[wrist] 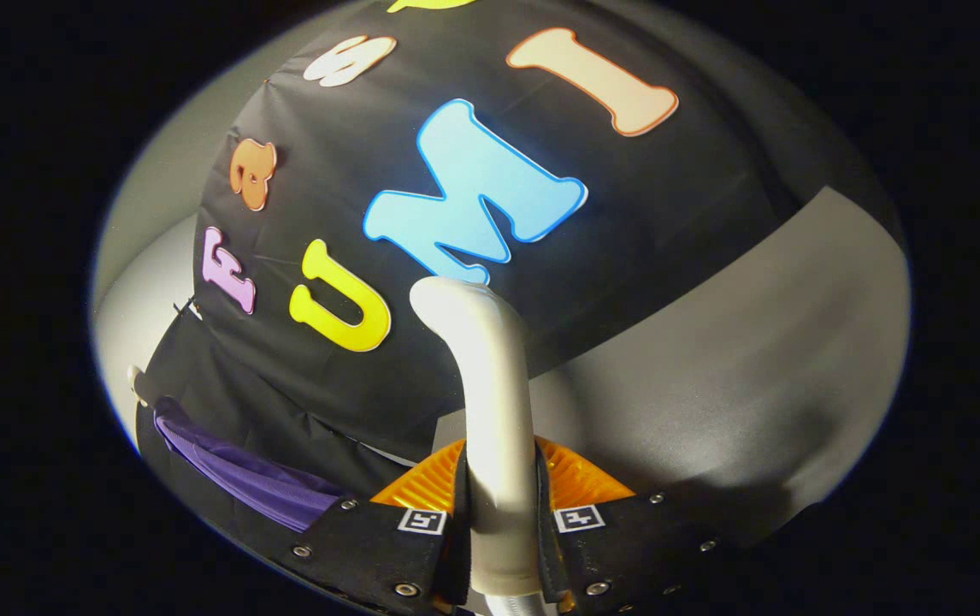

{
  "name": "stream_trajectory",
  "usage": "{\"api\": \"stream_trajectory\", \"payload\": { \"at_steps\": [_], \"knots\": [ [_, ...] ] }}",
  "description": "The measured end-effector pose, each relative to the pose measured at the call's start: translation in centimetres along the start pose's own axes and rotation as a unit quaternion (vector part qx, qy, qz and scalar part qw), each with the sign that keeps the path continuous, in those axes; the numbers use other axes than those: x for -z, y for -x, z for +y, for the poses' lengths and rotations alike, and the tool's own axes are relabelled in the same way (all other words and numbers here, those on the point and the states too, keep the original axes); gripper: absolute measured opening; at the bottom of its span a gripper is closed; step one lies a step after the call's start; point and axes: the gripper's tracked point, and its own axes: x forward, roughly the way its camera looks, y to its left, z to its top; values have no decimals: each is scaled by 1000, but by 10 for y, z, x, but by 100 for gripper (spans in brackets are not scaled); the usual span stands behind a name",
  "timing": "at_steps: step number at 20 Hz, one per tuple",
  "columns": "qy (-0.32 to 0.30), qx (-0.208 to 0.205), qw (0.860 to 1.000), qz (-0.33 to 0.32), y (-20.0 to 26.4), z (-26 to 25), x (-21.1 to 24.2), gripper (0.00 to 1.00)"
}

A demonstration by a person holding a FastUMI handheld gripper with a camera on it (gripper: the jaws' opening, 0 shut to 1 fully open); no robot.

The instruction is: Iron the clothes twice with a garment steamer, once on the left side and once on the right side.

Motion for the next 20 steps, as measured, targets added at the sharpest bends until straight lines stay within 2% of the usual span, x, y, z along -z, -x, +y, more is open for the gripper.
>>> {"api": "stream_trajectory", "payload": {
  "at_steps": [4, 10, 15, 20],
  "knots": [
    [48, -7, 998, -44, 41, 31, 5, 31],
    [101, -12, 989, -111, 111, 77, 37, 31],
    [133, 7, 979, -157, 160, 107, 87, 31],
    [189, 28, 965, -178, 185, 141, 143, 31]
  ]
}}
